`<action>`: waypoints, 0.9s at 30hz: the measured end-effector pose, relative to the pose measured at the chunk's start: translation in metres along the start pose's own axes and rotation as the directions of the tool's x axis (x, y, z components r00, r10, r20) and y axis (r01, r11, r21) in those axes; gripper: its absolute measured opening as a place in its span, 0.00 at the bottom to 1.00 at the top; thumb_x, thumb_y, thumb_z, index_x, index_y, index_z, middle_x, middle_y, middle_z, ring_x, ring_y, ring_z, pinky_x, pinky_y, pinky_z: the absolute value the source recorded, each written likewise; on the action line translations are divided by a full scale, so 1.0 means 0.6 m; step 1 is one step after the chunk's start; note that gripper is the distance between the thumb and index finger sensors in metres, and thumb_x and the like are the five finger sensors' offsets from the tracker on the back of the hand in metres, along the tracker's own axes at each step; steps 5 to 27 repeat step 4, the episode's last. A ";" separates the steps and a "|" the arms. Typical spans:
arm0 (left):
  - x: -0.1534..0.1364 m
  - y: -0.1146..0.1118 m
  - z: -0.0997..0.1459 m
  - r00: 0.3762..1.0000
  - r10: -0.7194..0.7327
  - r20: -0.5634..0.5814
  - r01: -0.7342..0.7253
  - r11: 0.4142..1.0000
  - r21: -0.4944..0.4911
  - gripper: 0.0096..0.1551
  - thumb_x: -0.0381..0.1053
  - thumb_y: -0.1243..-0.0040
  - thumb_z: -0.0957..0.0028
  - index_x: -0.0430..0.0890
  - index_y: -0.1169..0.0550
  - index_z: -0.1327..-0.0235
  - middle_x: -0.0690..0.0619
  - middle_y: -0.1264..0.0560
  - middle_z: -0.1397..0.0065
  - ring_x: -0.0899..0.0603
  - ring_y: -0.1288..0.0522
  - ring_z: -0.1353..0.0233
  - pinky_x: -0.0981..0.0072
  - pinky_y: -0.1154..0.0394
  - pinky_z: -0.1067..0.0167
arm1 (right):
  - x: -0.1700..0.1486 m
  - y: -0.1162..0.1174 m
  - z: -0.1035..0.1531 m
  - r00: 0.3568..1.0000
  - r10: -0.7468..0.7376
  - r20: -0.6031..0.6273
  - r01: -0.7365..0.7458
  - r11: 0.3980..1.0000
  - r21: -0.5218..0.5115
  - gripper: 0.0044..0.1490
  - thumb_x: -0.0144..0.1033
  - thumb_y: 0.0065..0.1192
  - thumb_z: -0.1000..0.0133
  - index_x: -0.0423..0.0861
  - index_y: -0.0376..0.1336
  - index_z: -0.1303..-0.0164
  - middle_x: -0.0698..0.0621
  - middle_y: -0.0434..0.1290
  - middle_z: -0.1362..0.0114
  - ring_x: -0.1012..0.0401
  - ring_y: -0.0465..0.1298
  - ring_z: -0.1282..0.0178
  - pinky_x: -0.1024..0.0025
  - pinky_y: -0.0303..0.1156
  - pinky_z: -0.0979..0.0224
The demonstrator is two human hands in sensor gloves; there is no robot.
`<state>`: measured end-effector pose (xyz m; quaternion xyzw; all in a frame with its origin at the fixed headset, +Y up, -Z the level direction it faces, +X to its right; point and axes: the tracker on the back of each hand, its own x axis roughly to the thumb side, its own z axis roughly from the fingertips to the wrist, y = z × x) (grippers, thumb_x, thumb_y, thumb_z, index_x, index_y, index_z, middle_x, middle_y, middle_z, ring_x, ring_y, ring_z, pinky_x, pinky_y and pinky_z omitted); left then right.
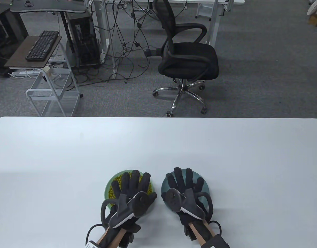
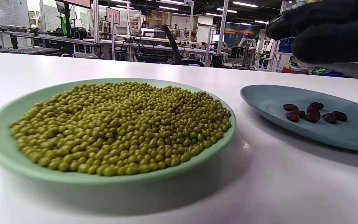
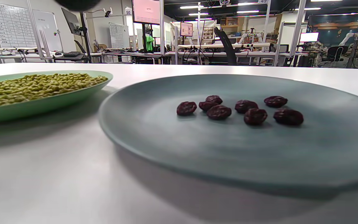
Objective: Pick cranberries with hand pinch into plate
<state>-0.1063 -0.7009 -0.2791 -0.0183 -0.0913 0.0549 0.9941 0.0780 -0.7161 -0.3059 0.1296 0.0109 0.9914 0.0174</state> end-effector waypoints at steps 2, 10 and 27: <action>0.000 0.000 0.000 1.000 -0.001 -0.001 0.001 1.000 0.003 0.42 0.73 0.61 0.20 0.56 0.58 0.05 0.40 0.56 0.02 0.22 0.53 0.07 0.18 0.56 0.23 | 0.000 0.000 0.000 1.000 0.002 -0.001 -0.002 1.000 0.000 0.51 0.58 0.44 0.34 0.44 0.37 0.08 0.35 0.34 0.03 0.27 0.35 0.10 0.18 0.29 0.30; 0.001 -0.001 0.000 1.000 -0.003 -0.003 0.003 1.000 0.005 0.42 0.73 0.61 0.21 0.57 0.58 0.05 0.39 0.56 0.03 0.21 0.53 0.07 0.17 0.56 0.24 | 0.000 0.000 0.000 1.000 0.004 -0.002 -0.004 1.000 -0.001 0.51 0.58 0.44 0.34 0.44 0.37 0.08 0.35 0.34 0.03 0.27 0.35 0.10 0.18 0.30 0.30; 0.001 -0.001 0.000 1.000 -0.003 -0.003 0.003 1.000 0.005 0.42 0.73 0.61 0.21 0.57 0.58 0.05 0.39 0.56 0.03 0.21 0.53 0.07 0.17 0.56 0.24 | 0.000 0.000 0.000 1.000 0.004 -0.002 -0.004 1.000 -0.001 0.51 0.58 0.44 0.34 0.44 0.37 0.08 0.35 0.34 0.03 0.27 0.35 0.10 0.18 0.30 0.30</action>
